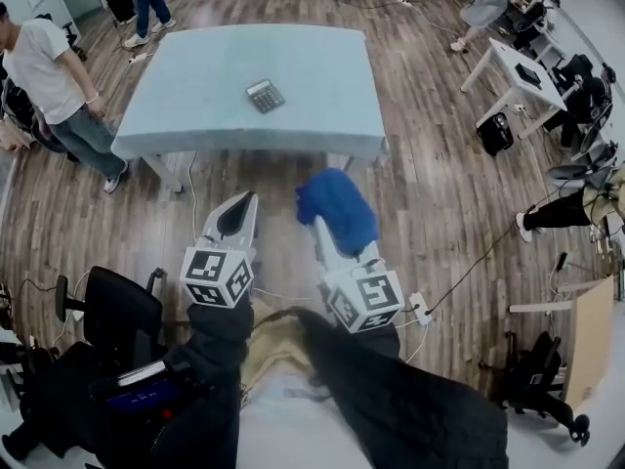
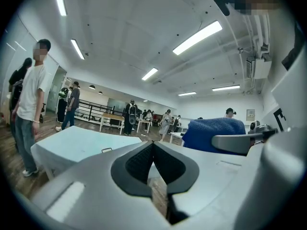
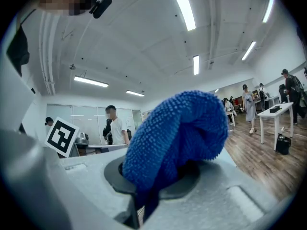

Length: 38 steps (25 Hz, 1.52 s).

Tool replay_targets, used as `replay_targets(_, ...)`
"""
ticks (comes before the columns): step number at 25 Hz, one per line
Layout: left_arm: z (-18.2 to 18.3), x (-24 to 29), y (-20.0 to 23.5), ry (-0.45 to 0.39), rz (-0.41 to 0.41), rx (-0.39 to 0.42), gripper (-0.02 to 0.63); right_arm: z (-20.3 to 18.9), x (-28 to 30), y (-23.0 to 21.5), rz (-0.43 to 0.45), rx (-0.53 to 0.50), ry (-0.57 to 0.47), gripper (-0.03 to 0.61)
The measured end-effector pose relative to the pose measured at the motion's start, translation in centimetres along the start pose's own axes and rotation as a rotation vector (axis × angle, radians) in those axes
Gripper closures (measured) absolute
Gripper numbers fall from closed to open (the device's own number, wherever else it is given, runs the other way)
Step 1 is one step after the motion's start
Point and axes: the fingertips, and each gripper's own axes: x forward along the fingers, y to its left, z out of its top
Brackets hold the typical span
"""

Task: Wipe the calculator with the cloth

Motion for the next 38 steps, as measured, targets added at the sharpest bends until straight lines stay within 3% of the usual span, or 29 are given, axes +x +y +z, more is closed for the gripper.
replay_targets(8, -0.6, 0.8, 0.7, 0.013, 0.031, -0.004, 0.615, -0.7, 0.6, -1.2, 0.011, 0.015, 0.019, 0.522)
replay_targets(20, 0.0, 6.0, 7.1, -0.003, 0.043, -0.030, 0.615, -1.6, 8.0, -3.4, -0.007, 0.013, 0.042, 0.522)
replay_targets(28, 1.4, 13.2, 13.4, 0.005, 0.034, -0.043, 0.615, -0.2, 17.2, -6.3, -0.024, 0.000, 0.047, 0.522)
replay_targets(38, 1.9, 22.3, 23.3, 0.078, 0.025, -0.064, 0.615, -1.2, 31.4, -10.0, -0.046, 0.036, 0.116, 0.522)
